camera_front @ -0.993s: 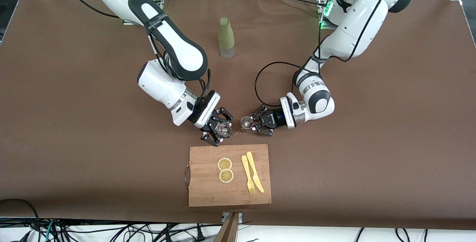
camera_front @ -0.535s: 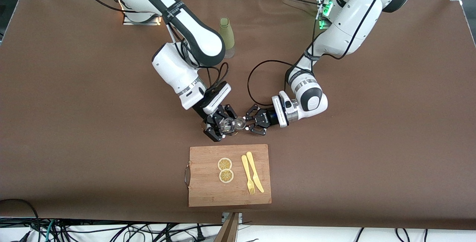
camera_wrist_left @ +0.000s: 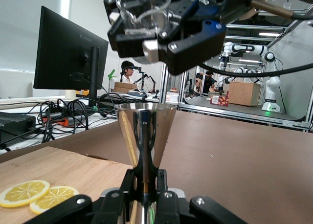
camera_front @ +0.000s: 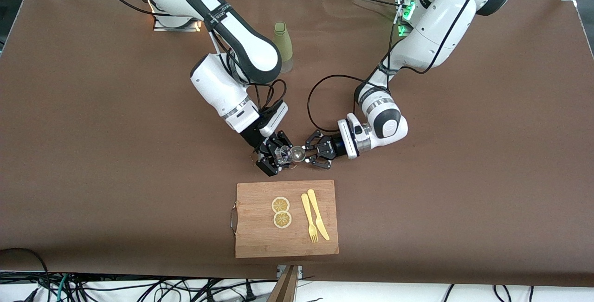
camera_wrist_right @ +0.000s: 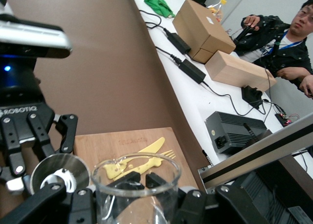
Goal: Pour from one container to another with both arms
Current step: 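Tilt the glass cup with the right gripper, pouring into the held jigger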
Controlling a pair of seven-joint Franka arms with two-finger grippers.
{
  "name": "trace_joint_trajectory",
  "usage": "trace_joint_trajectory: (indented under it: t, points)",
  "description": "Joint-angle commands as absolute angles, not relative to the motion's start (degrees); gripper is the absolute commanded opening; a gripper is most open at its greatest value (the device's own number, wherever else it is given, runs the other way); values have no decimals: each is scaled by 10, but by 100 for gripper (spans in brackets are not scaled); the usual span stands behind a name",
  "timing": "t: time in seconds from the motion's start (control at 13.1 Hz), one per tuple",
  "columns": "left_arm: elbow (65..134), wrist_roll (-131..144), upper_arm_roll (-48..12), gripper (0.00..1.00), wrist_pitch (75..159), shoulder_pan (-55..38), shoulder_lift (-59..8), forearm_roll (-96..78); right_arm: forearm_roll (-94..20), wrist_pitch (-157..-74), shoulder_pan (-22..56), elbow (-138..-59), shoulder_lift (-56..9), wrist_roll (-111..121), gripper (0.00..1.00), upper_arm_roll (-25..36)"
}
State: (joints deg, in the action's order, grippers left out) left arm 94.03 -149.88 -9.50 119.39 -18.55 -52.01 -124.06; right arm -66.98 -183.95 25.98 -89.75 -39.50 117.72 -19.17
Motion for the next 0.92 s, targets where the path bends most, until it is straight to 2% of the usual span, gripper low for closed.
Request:
trace_joint_trajectory:
  t: [0.0, 0.84]
  points:
    - [940, -1537, -102, 0, 1219, -188, -512, -1265, -671, -1841, 265, -924, -381, 1201, 1, -193]
    - [942, -1538, -101, 0, 1216, -183, -508, -1259, -671, -1847, 272, -923, -384, 1305, 1, -193]
